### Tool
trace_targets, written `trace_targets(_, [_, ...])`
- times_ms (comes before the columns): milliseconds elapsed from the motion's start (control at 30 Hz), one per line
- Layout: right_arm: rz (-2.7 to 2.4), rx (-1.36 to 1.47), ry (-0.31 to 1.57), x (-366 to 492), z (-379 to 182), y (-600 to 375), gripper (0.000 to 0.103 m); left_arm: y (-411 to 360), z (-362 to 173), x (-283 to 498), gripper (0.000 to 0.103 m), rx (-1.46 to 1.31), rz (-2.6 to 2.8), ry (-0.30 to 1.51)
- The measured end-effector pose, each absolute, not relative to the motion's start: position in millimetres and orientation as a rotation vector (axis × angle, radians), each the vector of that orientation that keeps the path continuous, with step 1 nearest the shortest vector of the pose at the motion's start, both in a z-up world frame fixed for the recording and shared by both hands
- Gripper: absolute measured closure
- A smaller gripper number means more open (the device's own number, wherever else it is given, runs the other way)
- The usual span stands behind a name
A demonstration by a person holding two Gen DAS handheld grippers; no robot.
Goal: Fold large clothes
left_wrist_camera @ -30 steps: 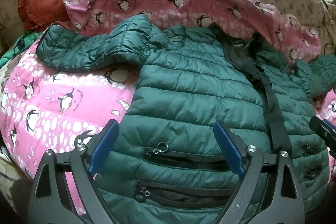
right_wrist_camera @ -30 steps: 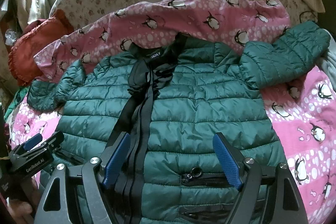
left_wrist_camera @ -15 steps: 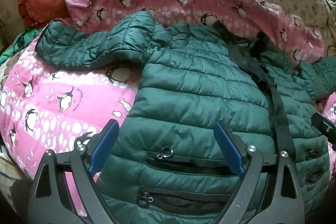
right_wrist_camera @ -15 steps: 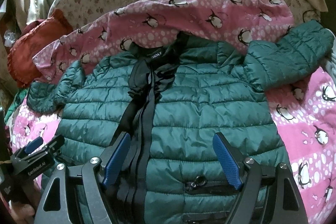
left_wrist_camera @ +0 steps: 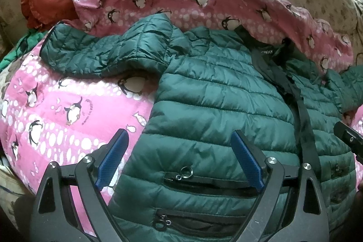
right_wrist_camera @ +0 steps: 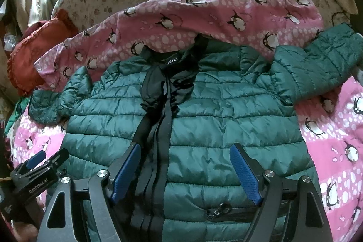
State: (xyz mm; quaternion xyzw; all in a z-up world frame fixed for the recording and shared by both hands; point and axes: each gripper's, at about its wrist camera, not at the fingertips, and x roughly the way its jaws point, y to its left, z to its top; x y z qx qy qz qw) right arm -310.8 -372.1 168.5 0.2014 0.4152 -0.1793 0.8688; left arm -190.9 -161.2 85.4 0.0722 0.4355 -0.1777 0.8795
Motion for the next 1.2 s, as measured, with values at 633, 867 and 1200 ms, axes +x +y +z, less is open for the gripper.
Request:
trace_targets(633, [-0.365, 0.418, 0.893, -288.2, 159.2, -365.5, 0.024, -166.2, 91.0, -174.8, 0.012, 0.155, -0.367, 0.903])
trace_targets(867, [-0.346, 0.41, 0.892, -275.6, 159.2, -359.1, 0.024, -162.5, 89.8, -163.9, 0.011, 0.144, -0.364, 0.914])
trace_targets(1200, [-0.324, 0.431, 0.906, -250.0, 153.5, -355.3, 0.024, -145.6, 89.9, -131.7, 0.012, 0.115, -0.329, 0.935])
